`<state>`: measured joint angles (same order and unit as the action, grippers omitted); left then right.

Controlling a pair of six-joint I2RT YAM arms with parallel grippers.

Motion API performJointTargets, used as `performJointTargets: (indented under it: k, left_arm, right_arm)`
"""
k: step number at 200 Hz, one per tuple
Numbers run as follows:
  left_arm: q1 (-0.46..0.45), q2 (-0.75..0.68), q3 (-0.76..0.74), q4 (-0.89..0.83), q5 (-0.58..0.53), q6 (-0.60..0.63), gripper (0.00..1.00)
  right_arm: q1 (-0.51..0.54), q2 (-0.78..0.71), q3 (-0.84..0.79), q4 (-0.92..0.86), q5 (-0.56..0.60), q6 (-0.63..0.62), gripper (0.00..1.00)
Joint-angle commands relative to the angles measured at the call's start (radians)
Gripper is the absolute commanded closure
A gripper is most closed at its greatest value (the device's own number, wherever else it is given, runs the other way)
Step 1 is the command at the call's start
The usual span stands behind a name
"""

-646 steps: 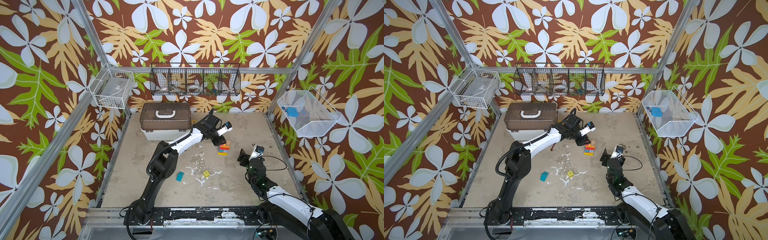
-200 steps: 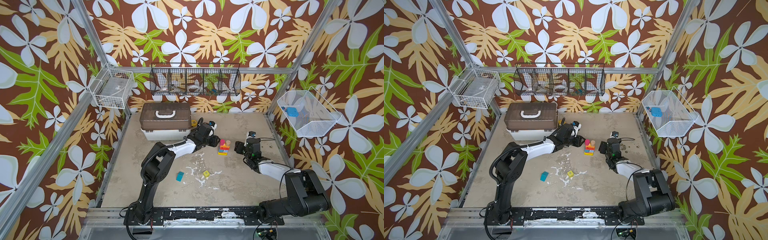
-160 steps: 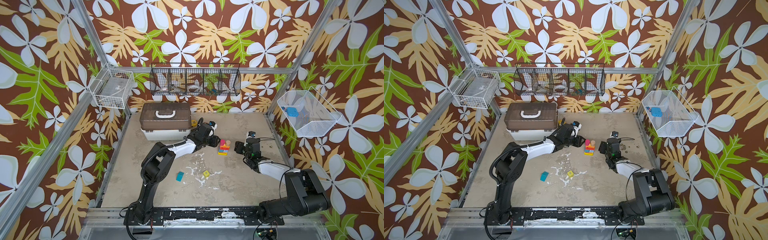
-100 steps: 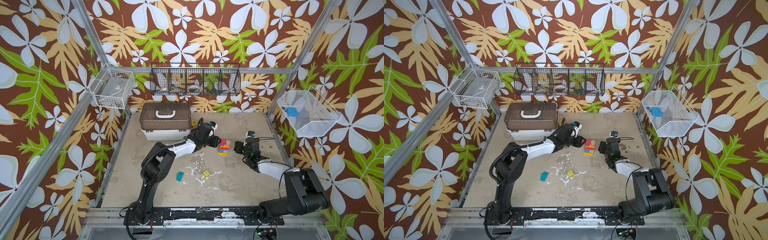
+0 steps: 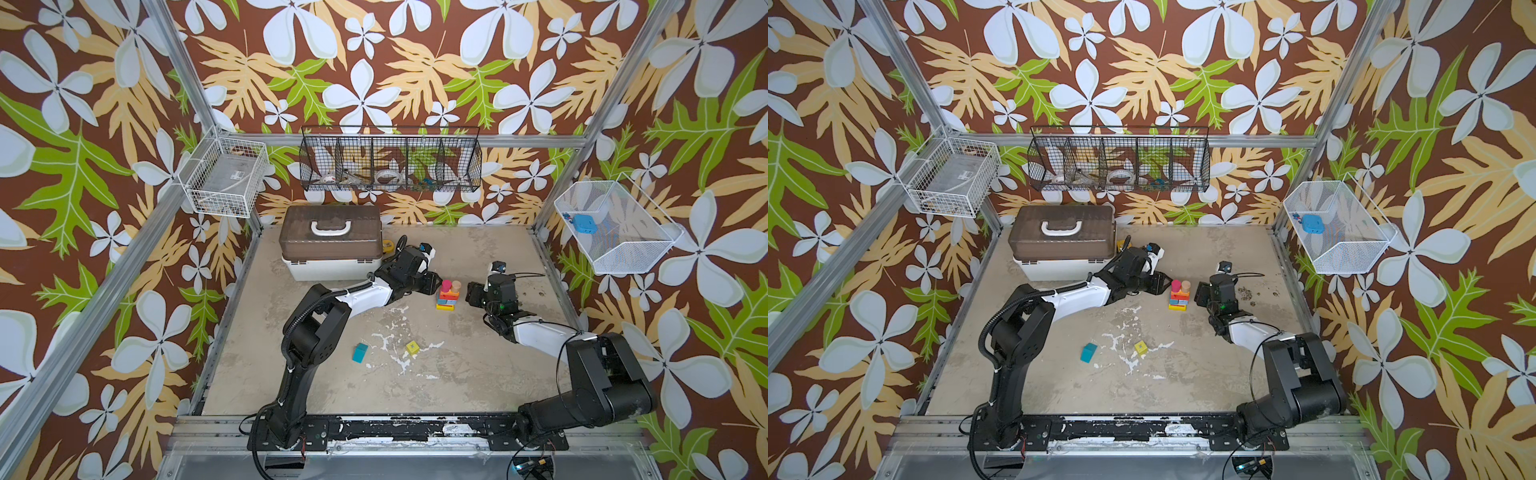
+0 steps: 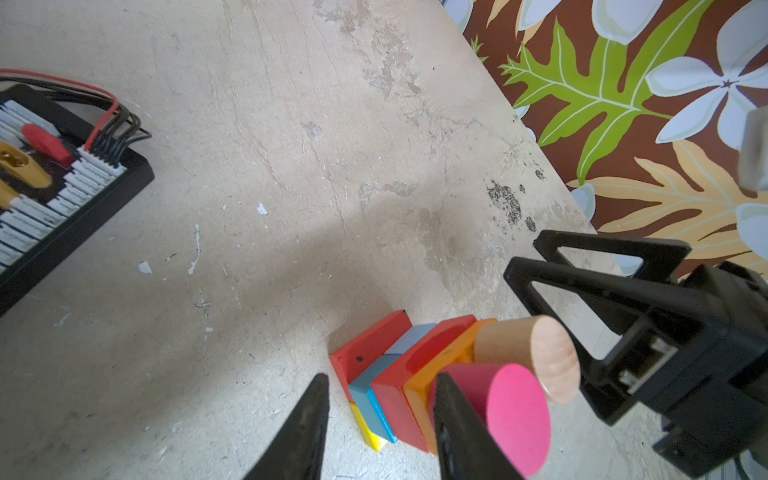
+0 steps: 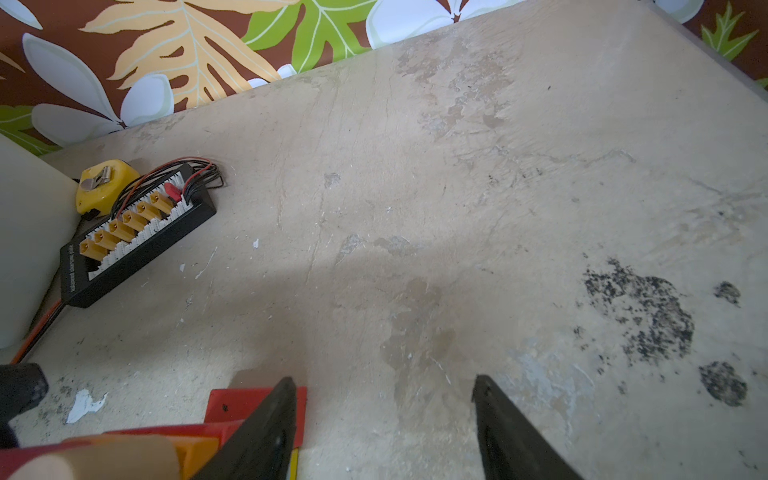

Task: Build the wood block tower

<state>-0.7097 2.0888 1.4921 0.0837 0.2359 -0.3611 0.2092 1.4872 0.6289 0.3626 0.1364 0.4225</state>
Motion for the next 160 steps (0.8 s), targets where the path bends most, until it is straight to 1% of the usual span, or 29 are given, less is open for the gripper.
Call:
performJointTargets:
  k: [1, 23, 110, 160]
  left_arm:
    - [0.000, -0.009, 0.010, 0.005, -0.006, -0.001, 0.56]
    - [0.000, -0.005, 0.015, 0.005, -0.004, -0.003, 0.56]
    - [0.000, 0.011, 0.030, 0.002, 0.018, -0.010, 0.56]
    - [0.000, 0.000, 0.033, -0.026, -0.049, 0.001, 0.56]
  right_arm:
    - [0.011, 0.017, 0.020, -0.019, 0.022, -0.017, 0.33]
    - [0.012, 0.037, 0.044, -0.043, 0.023, -0.018, 0.35]
    - [0.011, 0.057, 0.061, -0.066, 0.033, -0.010, 0.36]
    - [0.012, 0.067, 0.071, -0.077, 0.030, -0.010, 0.38]
